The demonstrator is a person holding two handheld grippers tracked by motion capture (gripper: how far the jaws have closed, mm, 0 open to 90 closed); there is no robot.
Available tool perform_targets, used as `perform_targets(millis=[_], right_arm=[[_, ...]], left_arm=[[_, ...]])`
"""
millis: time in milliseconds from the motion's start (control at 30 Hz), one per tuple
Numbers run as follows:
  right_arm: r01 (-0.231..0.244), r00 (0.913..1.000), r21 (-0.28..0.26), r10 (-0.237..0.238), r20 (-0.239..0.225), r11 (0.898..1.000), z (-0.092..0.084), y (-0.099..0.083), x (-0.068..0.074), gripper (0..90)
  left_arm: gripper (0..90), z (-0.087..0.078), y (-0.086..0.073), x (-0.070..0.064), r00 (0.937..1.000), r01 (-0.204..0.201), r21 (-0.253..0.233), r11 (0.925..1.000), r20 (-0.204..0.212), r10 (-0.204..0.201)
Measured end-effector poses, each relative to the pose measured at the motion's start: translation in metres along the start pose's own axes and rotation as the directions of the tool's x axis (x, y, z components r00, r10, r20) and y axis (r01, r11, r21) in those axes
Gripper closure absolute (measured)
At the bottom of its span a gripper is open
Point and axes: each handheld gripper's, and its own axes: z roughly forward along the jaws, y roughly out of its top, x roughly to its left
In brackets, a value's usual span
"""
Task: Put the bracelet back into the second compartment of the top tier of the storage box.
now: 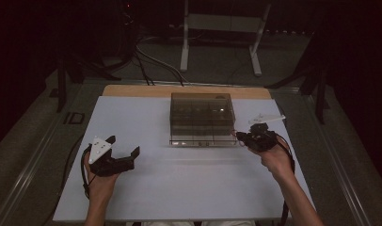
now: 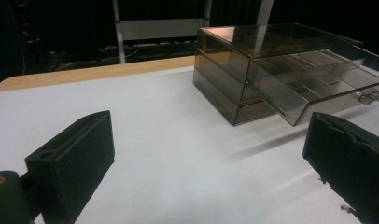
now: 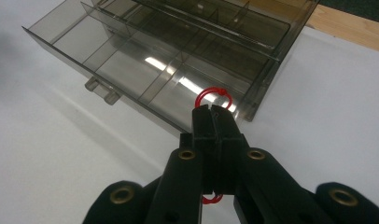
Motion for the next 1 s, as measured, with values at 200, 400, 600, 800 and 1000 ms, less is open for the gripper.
perform_targets(millis=[200, 400, 600, 800, 1000], right_arm=[[-0.002, 0.9999, -0.003, 0.002, -0.011, 1.0, 0.003, 0.004, 0.003, 90.0], [0.006, 0.9999, -0.01, -0.006, -0.015, 1.0, 0.003, 0.011, 0.007, 90.0], [0.002, 0.9997, -0.015, -0.002, -0.024, 1.0, 0.008, 0.015, 0.01, 90.0], [0.001, 0.9995, -0.015, -0.001, -0.031, 1.0, 0.012, 0.017, 0.012, 90.0], [-0.004, 0.9992, -0.018, 0.003, -0.041, 1.0, 0.016, 0.02, 0.015, 90.0]], left_arm=[[3.7, 0.0, 0.0, 0.0, 1.0, 0.0, 0.001, 1.0, 0.0, 0.0], [3.7, 0.0, 0.0, 0.0, 1.0, 0.0, 0.002, 1.0, 0.001, 0.0], [3.7, 0.0, 0.0, 0.001, 1.0, 0.001, 0.002, 1.0, 0.001, -0.001], [3.7, 0.0, 0.0, 0.001, 1.0, 0.001, 0.002, 1.0, 0.0, -0.001], [3.7, 0.0, 0.0, 0.001, 1.0, 0.002, 0.001, 1.0, -0.002, -0.002]])
